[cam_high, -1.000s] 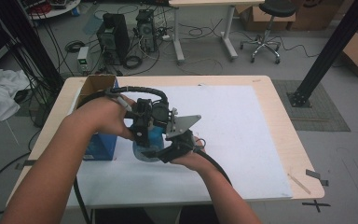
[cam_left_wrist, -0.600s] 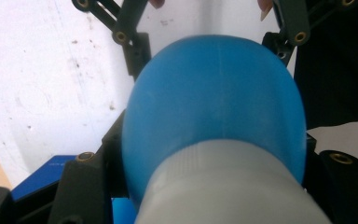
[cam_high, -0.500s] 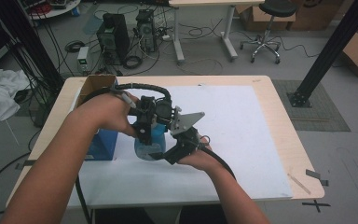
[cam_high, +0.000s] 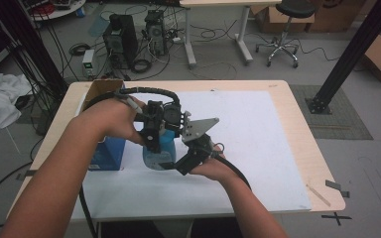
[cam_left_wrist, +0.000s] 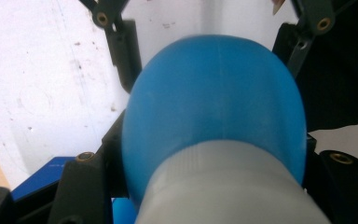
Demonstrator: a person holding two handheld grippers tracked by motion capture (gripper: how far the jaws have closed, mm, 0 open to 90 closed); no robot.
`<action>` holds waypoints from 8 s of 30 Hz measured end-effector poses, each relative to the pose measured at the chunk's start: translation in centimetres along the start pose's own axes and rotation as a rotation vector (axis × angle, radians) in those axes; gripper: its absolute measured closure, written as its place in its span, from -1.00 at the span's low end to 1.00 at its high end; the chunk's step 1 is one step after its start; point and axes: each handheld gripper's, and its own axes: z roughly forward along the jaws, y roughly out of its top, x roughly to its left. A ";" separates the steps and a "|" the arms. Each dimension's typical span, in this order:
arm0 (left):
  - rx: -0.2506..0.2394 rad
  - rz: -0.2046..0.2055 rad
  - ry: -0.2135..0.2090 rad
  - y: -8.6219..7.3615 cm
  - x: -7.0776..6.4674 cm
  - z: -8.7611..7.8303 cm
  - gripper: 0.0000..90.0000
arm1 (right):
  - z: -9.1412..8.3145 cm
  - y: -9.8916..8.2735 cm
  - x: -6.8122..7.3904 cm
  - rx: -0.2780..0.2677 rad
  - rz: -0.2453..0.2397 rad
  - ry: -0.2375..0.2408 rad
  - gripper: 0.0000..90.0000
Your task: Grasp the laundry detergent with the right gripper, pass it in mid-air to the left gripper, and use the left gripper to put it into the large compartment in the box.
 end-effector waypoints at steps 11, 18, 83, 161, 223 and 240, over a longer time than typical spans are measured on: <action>0.001 -0.155 -0.050 -1.7 1.4 -2.5 -0.13 | -3.1 0.6 -0.1 0.199 0.000 0.007 -1.00; 0.000 -0.305 -0.120 -3.2 3.1 -5.4 -0.13 | -5.6 1.1 -0.6 0.475 -0.031 0.023 -1.00; 0.041 -1.574 -0.130 -19.8 8.7 -5.4 -0.13 | -8.7 2.3 -1.3 0.985 -0.178 0.123 -1.00; 0.098 -1.554 -0.114 -19.2 8.3 8.6 -0.19 | -10.4 1.0 -1.3 1.022 -0.134 0.124 -0.98; 0.052 -1.397 0.053 -16.7 6.8 -0.6 -0.91 | -11.0 1.7 -0.7 1.044 -0.153 0.108 -1.00; -0.017 -1.128 0.042 -13.2 6.1 -3.1 -1.00 | -11.5 1.9 -0.4 1.059 -0.144 0.108 -1.00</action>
